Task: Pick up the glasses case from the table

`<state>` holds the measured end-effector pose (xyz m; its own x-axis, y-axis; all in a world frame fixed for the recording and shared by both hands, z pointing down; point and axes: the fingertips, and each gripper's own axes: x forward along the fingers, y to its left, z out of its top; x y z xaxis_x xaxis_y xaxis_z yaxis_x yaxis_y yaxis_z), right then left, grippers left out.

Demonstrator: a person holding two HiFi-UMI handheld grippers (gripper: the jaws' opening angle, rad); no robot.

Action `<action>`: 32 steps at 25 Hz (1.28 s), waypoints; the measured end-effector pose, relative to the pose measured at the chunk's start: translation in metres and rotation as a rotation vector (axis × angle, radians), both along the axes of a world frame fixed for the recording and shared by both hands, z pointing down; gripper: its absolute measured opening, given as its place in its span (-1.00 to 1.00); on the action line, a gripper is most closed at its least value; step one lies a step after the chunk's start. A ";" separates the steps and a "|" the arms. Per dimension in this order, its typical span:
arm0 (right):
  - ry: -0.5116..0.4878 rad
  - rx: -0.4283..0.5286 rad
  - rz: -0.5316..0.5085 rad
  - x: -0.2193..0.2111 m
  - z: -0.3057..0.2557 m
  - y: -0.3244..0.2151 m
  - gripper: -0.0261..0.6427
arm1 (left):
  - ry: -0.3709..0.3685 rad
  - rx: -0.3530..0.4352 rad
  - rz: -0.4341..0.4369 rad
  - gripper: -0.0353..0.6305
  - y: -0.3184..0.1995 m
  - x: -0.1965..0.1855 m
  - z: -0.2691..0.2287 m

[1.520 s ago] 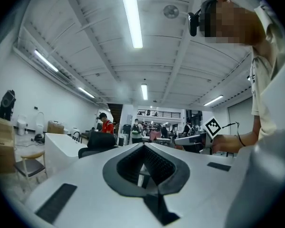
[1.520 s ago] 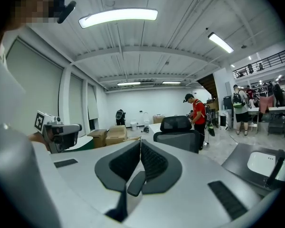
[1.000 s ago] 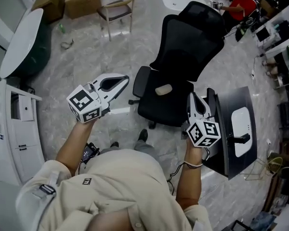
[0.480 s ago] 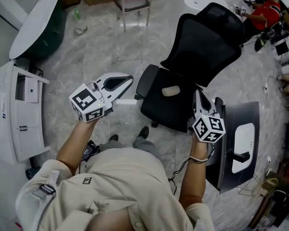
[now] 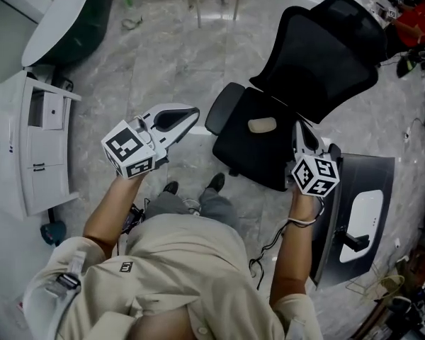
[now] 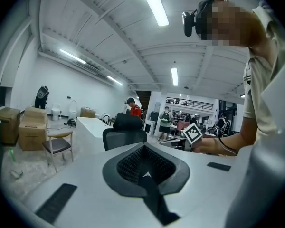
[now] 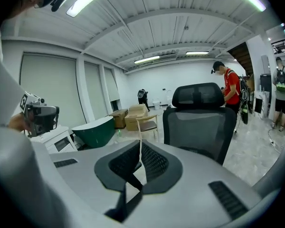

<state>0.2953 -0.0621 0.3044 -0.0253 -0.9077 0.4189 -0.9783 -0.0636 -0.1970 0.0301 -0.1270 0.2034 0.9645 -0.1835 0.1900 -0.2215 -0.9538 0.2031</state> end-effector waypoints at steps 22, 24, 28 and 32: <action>-0.023 -0.191 -0.136 0.030 0.161 -0.043 -0.84 | -0.098 -0.148 -0.044 -0.85 0.005 0.024 0.086; -0.027 -0.206 -0.146 0.030 0.175 -0.043 -0.83 | -0.108 -0.160 -0.043 -0.85 0.007 0.025 0.095; -0.030 -0.238 -0.167 0.029 0.203 -0.043 -0.83 | -0.123 -0.182 -0.044 -0.85 0.010 0.025 0.111; -0.030 -0.265 -0.186 0.028 0.226 -0.044 -0.82 | -0.137 -0.199 -0.044 -0.85 0.012 0.024 0.126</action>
<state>0.3231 -0.1063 0.5302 -0.1966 -0.7459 0.6364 -0.9720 0.0632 -0.2262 0.0540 -0.1150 0.3294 0.9192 -0.1711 0.3546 -0.3006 -0.8868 0.3511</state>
